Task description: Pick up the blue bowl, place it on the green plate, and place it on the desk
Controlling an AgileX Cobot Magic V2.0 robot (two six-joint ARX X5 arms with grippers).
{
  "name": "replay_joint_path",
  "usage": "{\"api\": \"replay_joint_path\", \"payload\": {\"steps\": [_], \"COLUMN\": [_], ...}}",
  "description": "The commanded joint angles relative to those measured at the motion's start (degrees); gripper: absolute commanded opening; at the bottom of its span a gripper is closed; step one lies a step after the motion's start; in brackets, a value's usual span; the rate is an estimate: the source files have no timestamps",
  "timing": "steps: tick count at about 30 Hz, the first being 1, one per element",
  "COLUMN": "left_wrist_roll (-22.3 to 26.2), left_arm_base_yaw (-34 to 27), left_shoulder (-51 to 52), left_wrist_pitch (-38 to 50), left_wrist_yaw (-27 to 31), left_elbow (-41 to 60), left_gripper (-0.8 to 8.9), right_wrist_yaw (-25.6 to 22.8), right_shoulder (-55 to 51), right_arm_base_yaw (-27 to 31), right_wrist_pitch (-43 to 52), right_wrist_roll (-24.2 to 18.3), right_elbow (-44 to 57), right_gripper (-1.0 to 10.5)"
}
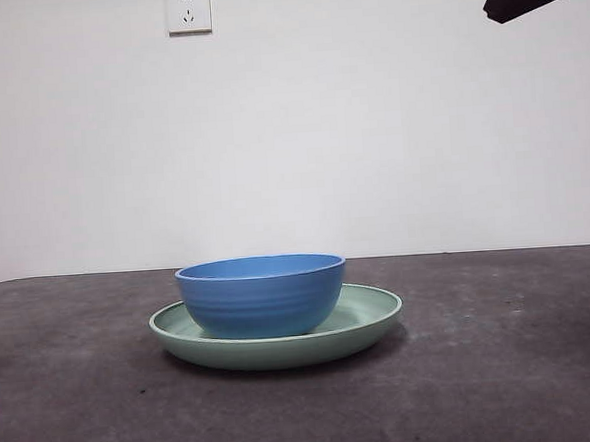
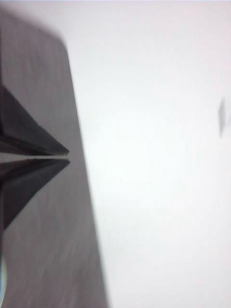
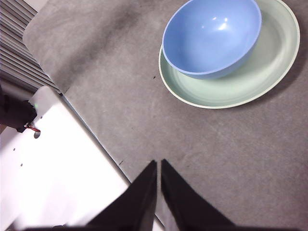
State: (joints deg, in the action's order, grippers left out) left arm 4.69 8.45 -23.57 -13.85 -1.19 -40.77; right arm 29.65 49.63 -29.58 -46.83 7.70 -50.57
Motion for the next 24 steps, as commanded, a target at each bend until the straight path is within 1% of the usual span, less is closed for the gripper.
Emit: {"api": "replay_joint_path", "payload": {"steps": [1,3,7,11,14,19,24], "left_wrist_roll": [1.07,1.05,0.70,-1.01,-1.31,-2.78,-3.98], "left_arm_base_yaw": [-2.32,-3.65,-5.62,-6.36,-6.36,-6.36,-6.36], "left_shoulder": [4.20,7.08,12.24,15.76,17.86,20.81,23.45], "left_wrist_pitch": [1.09,1.86,2.69,3.52,3.58,3.52,3.45], "left_wrist_yaw": [4.33,5.35,5.44,5.44,5.44,5.44,5.44], "left_elbow": [4.55,8.11,15.58,22.45,27.36,33.11,36.41], "left_gripper": [0.10,0.10,0.10,0.10,0.10,0.10,0.10], "right_wrist_yaw": [-0.07,-0.07,-0.07,-0.07,-0.07,-0.07,-0.07], "right_shoulder": [0.44,0.44,0.44,0.44,0.44,0.44,0.44], "right_arm_base_yaw": [-0.39,-0.39,-0.39,-0.39,-0.39,-0.39,-0.39], "right_wrist_pitch": [0.74,0.74,0.76,0.76,0.76,0.79,0.83], "right_wrist_roll": [-0.70,-0.70,-0.70,-0.70,-0.70,-0.70,-0.70], "right_elbow": [-1.11,-1.11,-1.11,-1.11,-1.11,-1.11,-1.11], "right_gripper": [0.1,0.1,0.1,0.1,0.1,0.1,0.1]}}
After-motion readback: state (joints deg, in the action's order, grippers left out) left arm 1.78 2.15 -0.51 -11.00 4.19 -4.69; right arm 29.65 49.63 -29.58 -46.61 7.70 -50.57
